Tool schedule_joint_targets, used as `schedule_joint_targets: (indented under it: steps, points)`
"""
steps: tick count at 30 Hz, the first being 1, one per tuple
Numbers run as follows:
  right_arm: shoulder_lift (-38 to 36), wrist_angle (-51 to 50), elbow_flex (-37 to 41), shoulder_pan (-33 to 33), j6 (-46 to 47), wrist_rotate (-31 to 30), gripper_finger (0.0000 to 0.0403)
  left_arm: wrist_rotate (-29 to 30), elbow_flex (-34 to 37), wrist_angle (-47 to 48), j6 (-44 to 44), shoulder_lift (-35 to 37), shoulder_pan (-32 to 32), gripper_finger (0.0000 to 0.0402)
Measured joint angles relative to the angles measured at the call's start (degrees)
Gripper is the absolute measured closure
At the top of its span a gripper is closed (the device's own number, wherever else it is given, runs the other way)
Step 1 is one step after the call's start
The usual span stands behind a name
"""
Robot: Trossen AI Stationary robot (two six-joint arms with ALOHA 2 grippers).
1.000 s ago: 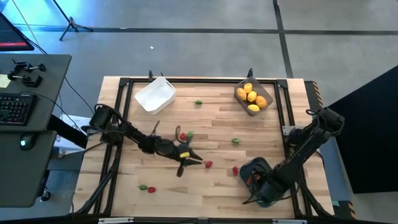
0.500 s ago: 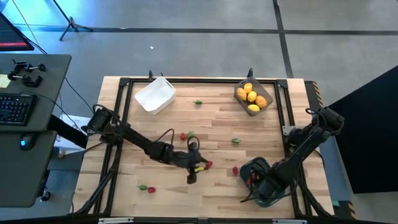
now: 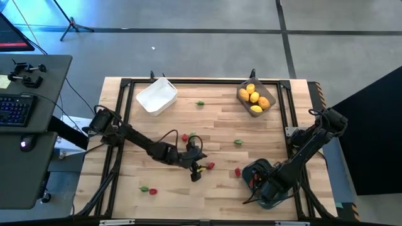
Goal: Sort produce into baskets
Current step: Put the red chili pepper into the white bin
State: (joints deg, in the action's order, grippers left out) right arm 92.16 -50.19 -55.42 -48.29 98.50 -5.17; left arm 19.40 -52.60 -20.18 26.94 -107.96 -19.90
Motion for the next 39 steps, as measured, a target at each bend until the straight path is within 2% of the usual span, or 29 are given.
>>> schedule_joint_targets:
  steps: [5, 19, 25, 31, 39]
  points:
    - [-0.02, -0.18, 0.00, 0.04, 0.00, -0.84, 0.0197, -0.63, -0.02, -4.22, -1.95, -3.08, -0.28, 0.0144]
    - [-0.04, -0.44, -0.02, 0.04, 0.00, -0.37, 0.0197, -0.51, -0.50, -6.80, -2.20, -7.97, 0.04, 0.0145]
    - [-0.04, -1.14, -0.94, 0.04, 0.00, 0.25, 0.0197, -0.44, -3.12, -6.78, -3.17, -10.65, 0.56, 0.0167]
    - [-0.09, -5.72, -6.06, -0.30, -1.10, -0.20, 0.0197, -0.95, -4.37, -5.81, -4.04, -11.75, 1.64, 0.0232]
    - [-0.11, -13.32, -13.12, -0.50, -1.56, -0.78, 0.0197, -1.22, -4.37, 2.70, -9.84, -4.74, 2.41, 0.0362]
